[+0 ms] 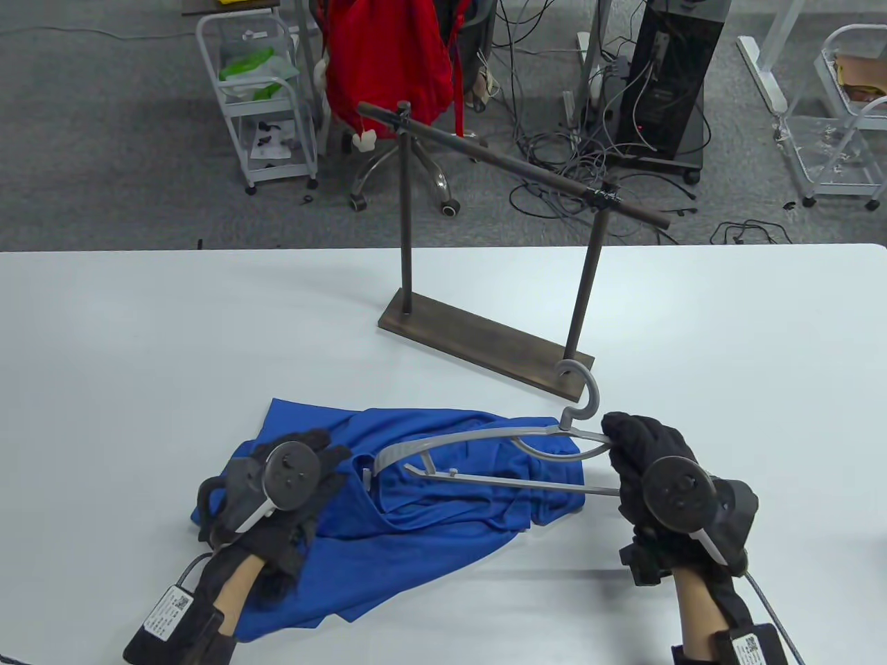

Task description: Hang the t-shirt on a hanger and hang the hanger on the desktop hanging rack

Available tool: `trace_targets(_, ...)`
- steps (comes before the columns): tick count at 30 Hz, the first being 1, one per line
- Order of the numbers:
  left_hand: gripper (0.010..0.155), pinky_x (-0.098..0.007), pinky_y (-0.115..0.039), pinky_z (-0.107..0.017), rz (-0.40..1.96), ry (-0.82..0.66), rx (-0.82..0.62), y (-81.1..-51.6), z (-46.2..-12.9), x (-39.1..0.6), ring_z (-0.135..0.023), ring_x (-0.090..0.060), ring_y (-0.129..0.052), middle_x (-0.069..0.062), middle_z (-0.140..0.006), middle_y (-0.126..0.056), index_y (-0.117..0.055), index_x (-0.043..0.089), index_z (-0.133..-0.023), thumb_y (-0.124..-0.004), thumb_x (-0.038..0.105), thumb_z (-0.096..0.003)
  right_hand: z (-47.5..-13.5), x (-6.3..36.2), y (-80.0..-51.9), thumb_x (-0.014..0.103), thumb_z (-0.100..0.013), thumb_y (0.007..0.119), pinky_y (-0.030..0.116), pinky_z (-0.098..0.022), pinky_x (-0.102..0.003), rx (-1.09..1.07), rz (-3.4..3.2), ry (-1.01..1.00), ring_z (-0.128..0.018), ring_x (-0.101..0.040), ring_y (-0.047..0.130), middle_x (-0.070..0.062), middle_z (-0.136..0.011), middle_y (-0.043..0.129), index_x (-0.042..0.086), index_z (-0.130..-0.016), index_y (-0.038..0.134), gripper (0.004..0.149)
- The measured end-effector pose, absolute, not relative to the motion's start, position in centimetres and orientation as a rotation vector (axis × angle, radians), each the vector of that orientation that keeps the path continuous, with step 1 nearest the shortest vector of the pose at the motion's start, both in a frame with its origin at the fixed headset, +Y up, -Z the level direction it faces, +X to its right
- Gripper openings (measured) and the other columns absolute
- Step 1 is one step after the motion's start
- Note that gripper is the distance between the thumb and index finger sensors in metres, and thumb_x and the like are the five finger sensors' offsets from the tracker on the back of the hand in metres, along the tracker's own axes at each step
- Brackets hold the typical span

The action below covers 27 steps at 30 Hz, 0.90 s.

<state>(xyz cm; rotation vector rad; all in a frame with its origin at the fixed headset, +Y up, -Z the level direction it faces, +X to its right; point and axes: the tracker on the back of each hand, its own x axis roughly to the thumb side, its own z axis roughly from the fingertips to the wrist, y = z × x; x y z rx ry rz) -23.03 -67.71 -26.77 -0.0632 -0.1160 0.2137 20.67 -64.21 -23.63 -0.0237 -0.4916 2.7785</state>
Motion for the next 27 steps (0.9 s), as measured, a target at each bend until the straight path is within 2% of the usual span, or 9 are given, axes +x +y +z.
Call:
trace_targets(10,0.054,-0.057,-0.060,-0.083,0.283,-0.213,-0.024,-66.0,-25.0,-21.3,-0.107,-0.018,-0.077,0.014,-0.115,-0.075,-0.074,0.053,-0.096,-0.066,0.059,-0.0429,-22.0,17.1,-63.5,0.033,-0.047,0.077,0.072,-0.075,-0.054,0.132,2.829,-0.666,-0.088,-0.017,0.087,0.011,-0.094,0.080,0.040,-0.092,0.065,0.048)
trace_targets(15,0.054,-0.056,-0.061,-0.082,0.371,-0.267,0.026,-65.3,-24.1,-20.7,-0.104,-0.017,-0.081,0.014,-0.111,-0.080,-0.072,0.054,-0.097,-0.067,0.059,-0.0432,-20.4,13.2,-63.4,0.033,-0.047,0.078,0.076,-0.071,-0.054,0.228,2.833,-0.807,-0.085,-0.018,0.090,0.009,-0.092,0.082,0.038,-0.092,0.068,0.047)
trace_targets(21,0.054,-0.054,-0.065,-0.082,0.425,-0.373,0.059,-64.4,-22.1,-18.4,-0.088,-0.012,-0.093,0.018,-0.094,-0.093,-0.071,0.055,-0.097,-0.067,0.060,-0.0433,-17.8,8.0,-63.4,0.034,-0.046,0.080,0.081,-0.067,-0.052,0.457,2.856,-0.996,-0.081,-0.019,0.093,0.007,-0.089,0.085,0.037,-0.091,0.070,0.047)
trace_targets(24,0.055,-0.051,-0.066,-0.082,0.396,-0.415,0.073,-64.0,-21.1,-17.1,-0.081,-0.009,-0.094,0.020,-0.087,-0.093,-0.071,0.052,-0.097,-0.066,0.060,-0.0430,-16.8,6.5,-63.5,0.035,-0.046,0.080,0.082,-0.065,-0.051,0.554,2.847,-1.036,-0.079,-0.018,0.093,0.007,-0.089,0.086,0.036,-0.091,0.071,0.046)
trace_targets(27,0.054,-0.049,-0.067,-0.082,0.348,-0.415,0.120,-64.1,-20.6,-16.7,-0.077,-0.008,-0.091,0.021,-0.083,-0.089,-0.069,0.051,-0.096,-0.067,0.060,-0.0429,-16.6,6.4,-63.5,0.035,-0.046,0.079,0.081,-0.067,-0.050,0.555,2.847,-1.051,-0.080,-0.018,0.093,0.007,-0.089,0.086,0.037,-0.092,0.071,0.046)
